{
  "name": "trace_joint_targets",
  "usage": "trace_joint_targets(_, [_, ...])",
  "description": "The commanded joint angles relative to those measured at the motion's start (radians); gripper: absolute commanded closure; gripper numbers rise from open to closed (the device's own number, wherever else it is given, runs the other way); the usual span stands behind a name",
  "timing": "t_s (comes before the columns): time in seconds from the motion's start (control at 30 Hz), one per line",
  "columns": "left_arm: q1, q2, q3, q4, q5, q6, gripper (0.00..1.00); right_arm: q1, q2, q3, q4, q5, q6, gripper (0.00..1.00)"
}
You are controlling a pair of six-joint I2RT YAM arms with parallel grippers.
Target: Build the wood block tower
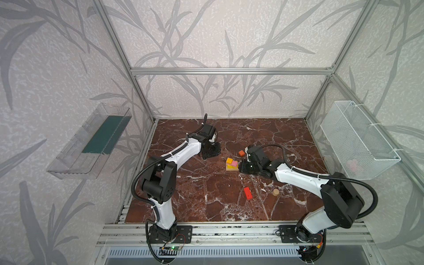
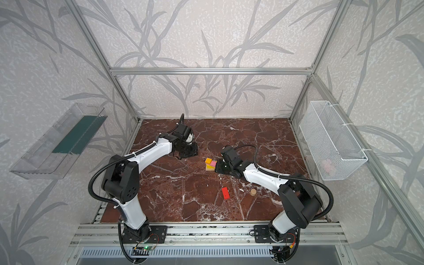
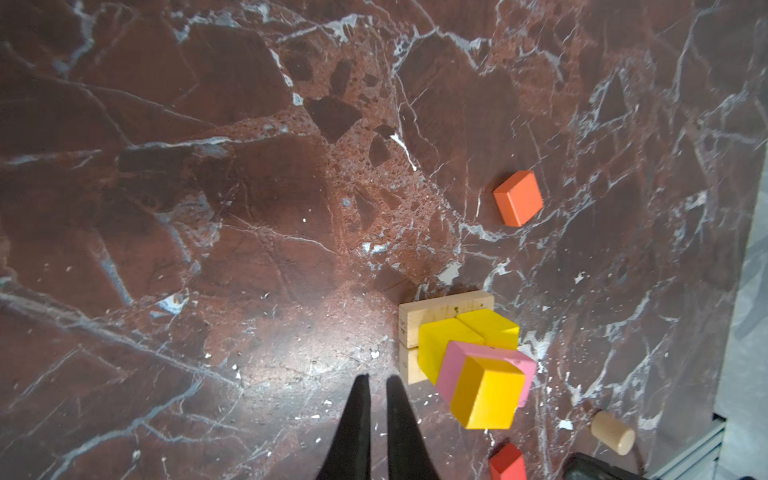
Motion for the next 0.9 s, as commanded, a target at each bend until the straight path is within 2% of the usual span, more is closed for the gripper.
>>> trace_joint_targets(0.0, [0.005,0.02,0.005,0.028,0.027,-0.005,0.96,0.008,0.036,-0.007,0.068,-0.011,0.027,1.0])
trace_joint_targets(0.2, [0.006,0.069,0.021,0.04,0.056,-0.012,1.0,0.017,0.079,0.01,0.081,-0.022,0.039,1.0])
trace_joint_targets(0.87, [-0.005,0.11,0.021,0.082,0.123,-0.038,1.0,0.021,0.134,0.042,0.095,-0.016,0.046,1.0])
